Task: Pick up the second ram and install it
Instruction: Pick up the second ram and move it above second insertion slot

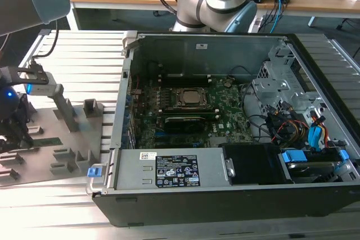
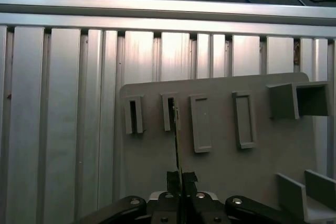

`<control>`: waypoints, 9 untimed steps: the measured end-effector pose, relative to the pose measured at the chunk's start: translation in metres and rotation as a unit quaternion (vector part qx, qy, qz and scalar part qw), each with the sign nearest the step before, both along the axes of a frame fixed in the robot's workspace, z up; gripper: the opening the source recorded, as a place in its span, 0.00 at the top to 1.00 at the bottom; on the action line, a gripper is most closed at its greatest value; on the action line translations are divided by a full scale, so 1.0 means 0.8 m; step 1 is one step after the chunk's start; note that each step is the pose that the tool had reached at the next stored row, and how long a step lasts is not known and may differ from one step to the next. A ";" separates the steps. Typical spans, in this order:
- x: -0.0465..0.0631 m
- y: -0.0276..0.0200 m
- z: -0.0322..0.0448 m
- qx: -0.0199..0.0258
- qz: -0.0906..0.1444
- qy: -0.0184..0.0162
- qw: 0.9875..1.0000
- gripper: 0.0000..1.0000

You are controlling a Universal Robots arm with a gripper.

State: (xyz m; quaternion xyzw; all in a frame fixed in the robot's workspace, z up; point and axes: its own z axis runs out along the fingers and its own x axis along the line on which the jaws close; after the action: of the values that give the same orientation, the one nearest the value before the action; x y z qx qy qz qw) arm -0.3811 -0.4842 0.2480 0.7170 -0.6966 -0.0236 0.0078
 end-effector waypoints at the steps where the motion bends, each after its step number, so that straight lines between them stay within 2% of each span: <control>1: 0.000 0.0000 0.0022 0.000 0.000 0.000 1.000 0.86; 6: 0.000 0.0000 0.0098 0.000 0.000 0.000 1.000 0.86; 9: 0.000 0.0000 0.0212 0.000 0.000 0.000 1.000 0.86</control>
State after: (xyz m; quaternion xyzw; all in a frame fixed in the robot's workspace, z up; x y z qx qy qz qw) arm -0.3811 -0.4841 0.2649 0.7170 -0.6966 -0.0236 0.0078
